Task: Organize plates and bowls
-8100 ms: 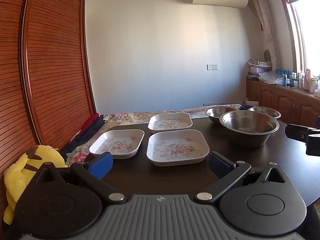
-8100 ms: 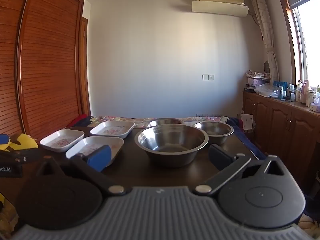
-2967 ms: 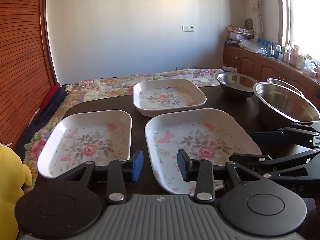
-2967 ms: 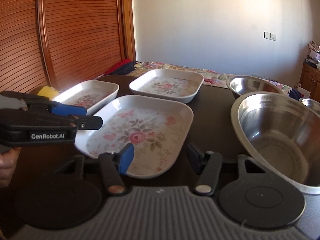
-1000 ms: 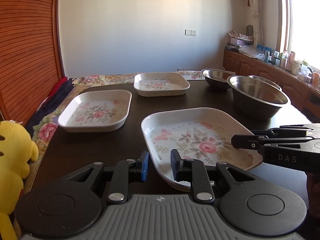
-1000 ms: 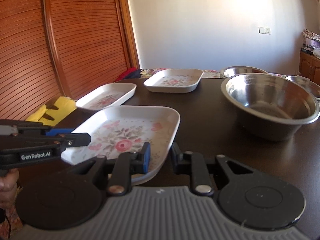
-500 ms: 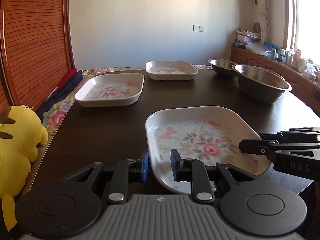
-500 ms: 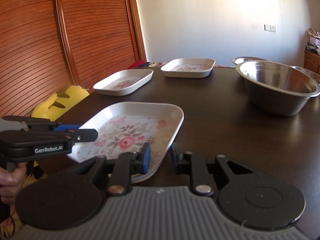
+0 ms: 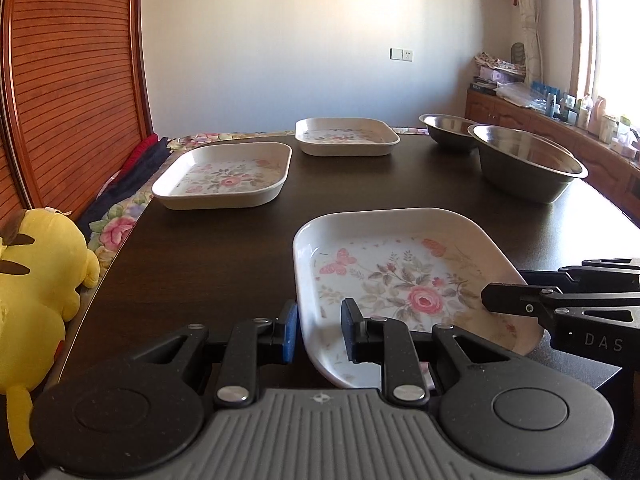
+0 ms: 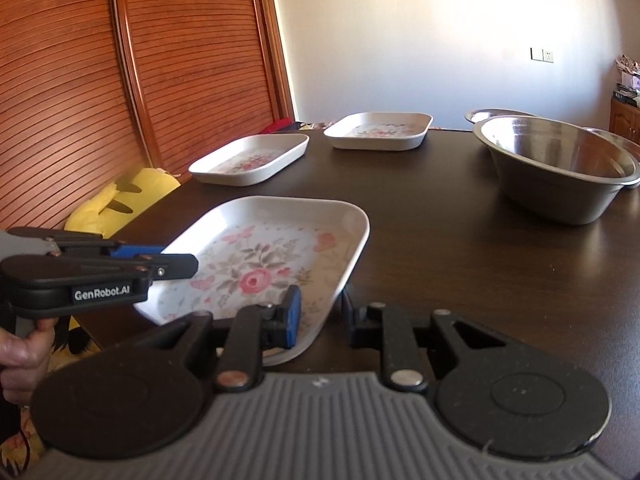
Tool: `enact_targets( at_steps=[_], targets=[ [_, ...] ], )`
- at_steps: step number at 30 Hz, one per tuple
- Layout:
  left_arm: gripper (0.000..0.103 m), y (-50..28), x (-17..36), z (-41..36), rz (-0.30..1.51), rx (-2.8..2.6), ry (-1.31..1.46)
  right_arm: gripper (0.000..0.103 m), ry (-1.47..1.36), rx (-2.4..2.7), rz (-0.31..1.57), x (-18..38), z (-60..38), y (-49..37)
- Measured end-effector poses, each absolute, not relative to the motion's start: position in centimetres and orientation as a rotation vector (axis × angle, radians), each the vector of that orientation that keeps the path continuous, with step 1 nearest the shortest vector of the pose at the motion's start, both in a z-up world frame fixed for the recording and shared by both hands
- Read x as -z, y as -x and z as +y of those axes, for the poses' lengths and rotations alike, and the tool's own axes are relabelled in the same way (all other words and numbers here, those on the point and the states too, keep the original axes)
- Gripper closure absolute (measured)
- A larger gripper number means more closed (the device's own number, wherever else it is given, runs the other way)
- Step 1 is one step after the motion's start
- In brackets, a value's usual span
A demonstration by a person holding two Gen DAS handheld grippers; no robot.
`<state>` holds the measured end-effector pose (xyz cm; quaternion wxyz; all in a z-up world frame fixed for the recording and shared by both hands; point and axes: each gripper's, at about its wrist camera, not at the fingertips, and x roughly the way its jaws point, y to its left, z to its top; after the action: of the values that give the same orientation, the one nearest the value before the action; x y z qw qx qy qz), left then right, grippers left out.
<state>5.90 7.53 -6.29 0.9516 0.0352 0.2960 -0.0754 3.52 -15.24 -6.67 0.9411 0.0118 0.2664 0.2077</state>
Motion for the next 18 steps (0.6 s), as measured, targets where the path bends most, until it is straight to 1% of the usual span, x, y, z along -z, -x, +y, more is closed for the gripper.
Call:
enact_targets(
  at_steps=[5,8,11,16,17,18],
  targets=[
    [0.078,-5.9,6.3,7.7,0.594,0.152,-0.06,0.078,-0.034,-0.425,0.544,6.7,-15.4,-3.6],
    [0.074,-5.8,6.1,8.0,0.588,0.146,-0.049,0.078,-0.045,-0.415,0.541,6.6,-15.6,-3.6],
    [0.072,-5.8,5.8,8.4,0.58,0.135,-0.039,0.077,-0.045,-0.398,0.529,6.2,-16.0,-3.7],
    [0.065,-5.8,4.8,9.2,0.553,0.117,-0.028,0.076,-0.047,-0.385,0.492,5.1,-16.7,-4.1],
    [0.061,-5.9,4.6,9.4,0.547,0.114,-0.026,0.075,-0.045,-0.385,0.485,4.8,-16.8,-4.2],
    [0.056,-6.0,4.4,9.5,0.541,0.111,-0.025,0.071,-0.042,-0.385,0.478,4.6,-16.9,-4.4]
  ],
)
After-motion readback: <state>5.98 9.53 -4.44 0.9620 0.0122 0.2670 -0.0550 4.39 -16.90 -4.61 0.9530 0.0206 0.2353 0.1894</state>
